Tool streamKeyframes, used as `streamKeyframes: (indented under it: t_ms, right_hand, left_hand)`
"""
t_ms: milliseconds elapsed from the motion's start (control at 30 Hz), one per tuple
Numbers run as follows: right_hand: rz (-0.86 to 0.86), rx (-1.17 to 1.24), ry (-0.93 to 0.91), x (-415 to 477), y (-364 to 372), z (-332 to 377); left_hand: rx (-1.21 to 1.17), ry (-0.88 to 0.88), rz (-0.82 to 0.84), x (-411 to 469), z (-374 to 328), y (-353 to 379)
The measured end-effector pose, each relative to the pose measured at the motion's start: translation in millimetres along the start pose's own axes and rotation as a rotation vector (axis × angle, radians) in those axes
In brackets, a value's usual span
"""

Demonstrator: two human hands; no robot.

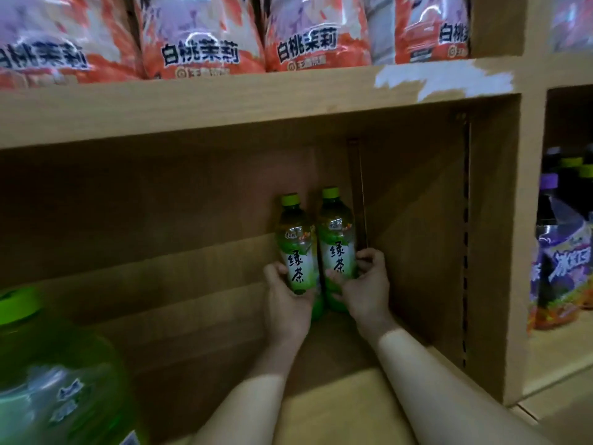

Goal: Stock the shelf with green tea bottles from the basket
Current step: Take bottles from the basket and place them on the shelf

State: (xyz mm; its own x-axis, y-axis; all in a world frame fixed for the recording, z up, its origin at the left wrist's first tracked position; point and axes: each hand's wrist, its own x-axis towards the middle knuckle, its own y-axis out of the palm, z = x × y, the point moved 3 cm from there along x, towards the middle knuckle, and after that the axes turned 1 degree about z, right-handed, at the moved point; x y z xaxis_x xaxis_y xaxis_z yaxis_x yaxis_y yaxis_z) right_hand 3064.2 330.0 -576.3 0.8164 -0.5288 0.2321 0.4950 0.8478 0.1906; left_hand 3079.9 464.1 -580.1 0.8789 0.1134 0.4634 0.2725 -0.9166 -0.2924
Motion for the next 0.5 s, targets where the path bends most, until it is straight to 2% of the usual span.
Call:
streamKeyframes:
  t_ms: [267, 367, 500]
  right_hand:
    - [0.016, -0.034, -0.088, -4.2, -7.8, 1.8]
    - [0.076, -0.044, -0.026, -8.4, -14.5, 5.6]
    - [0.127, -0.064, 0.069, -15.0, -16.5, 3.7]
  left_hand:
    - [0.041, 0.035, -0.018, 9.5, 4.9, -5.9]
    - [-0.022, 0.043, 0.004, 11.8, 5.8, -9.2]
    - [0.013, 0.089, 0.079, 8.3, 8.6, -4.7]
